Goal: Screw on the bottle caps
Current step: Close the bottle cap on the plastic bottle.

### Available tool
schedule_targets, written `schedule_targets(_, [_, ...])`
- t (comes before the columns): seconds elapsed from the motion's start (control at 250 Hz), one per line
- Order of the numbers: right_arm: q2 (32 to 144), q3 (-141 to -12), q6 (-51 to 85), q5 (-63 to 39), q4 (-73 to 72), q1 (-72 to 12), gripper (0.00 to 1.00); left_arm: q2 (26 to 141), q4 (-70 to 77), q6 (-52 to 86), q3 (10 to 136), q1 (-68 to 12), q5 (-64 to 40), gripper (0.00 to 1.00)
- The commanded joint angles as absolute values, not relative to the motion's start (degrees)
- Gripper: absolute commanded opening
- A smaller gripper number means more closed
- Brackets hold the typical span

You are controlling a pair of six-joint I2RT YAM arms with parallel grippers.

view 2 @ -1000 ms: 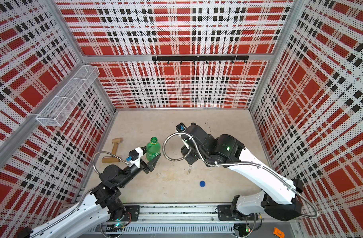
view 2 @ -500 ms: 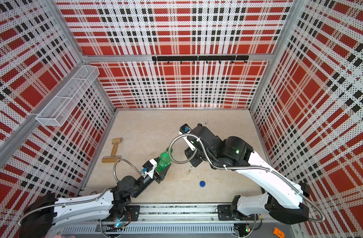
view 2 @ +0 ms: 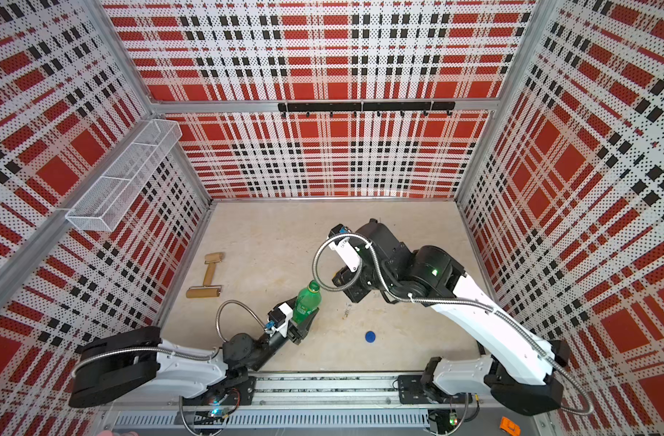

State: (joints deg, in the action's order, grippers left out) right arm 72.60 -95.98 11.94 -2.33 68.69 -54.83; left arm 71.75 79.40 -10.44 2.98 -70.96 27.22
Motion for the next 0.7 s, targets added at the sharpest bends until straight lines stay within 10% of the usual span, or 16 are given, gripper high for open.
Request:
schedule_targets(0.0, [74.94, -98.01, 11.12, -9.88, 64.84, -54.66, 0.35, 73.88, 87.17, -12.14, 3.28, -72.3, 27.86, 0.58])
schedule_targets(0.692, [80.09, -92.78, 13.01, -15.74, 60.45, -48.75, 0.35, 77.2, 87.89, -11.47, 3.38, -72.99, 26.72, 0.58])
